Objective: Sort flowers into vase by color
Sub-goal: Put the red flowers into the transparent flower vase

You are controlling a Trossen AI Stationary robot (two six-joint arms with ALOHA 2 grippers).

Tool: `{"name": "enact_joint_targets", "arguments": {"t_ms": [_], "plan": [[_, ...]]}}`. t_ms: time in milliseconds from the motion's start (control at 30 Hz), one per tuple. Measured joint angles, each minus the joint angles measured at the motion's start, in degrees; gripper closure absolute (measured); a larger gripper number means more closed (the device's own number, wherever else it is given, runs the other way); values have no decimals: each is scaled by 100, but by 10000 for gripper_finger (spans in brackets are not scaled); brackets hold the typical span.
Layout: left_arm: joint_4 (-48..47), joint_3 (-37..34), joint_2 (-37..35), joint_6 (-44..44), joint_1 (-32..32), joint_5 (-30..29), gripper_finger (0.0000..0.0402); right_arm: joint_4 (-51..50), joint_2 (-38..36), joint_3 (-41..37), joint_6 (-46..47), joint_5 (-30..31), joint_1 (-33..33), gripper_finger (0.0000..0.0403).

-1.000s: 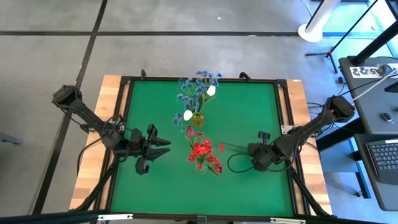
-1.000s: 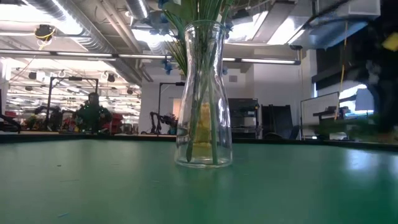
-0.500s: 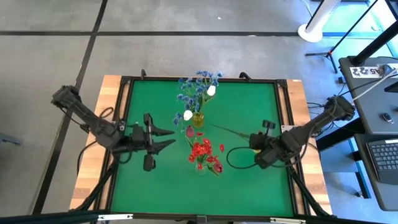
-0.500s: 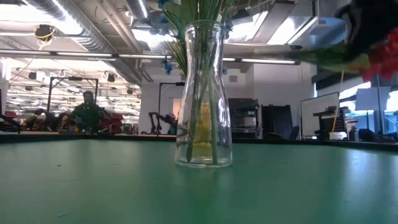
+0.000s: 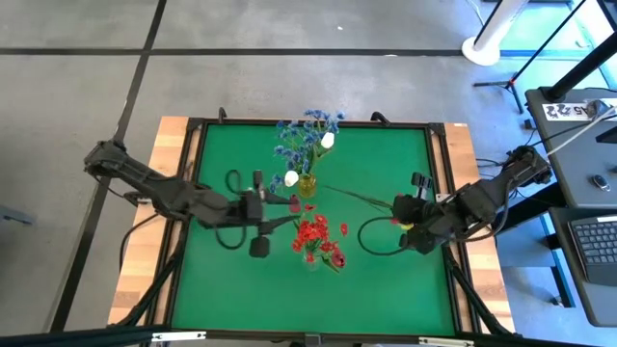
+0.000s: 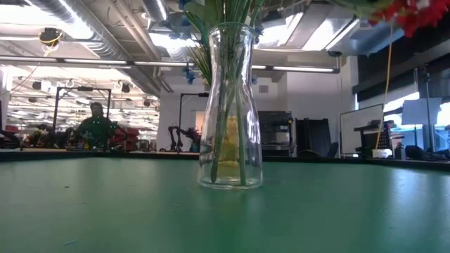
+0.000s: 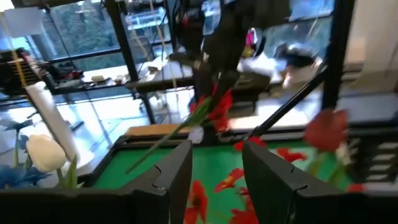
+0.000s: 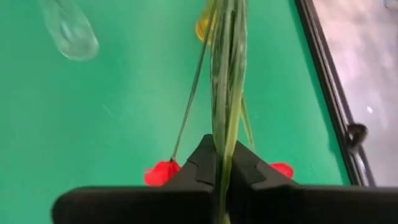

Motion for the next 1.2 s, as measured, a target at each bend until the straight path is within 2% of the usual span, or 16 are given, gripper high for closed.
{"name": "enact_joint_targets", "arguments": {"t_ms": [133,267,567,733,867,1200], "plan": [[124,25,285,258,269,2,253,118,0,373,-195,-1,1,396],[130,353,567,652,340,-7,238,243,0,556,-439,-3,0,390],[-674,1922,1472,1267,305,4,209,605,79,570,-804,-39,-95,396],[-1467,2819,2117,1206,463,163,207,780,291,570,-1132,-330,-424,392],[-2013,3274,2523,974,641,443,207,859,480,568,-1423,-478,-697,395],[-2475,3405,2724,486,1135,1092,207,1247,571,603,-1876,-696,-990,394]]}}
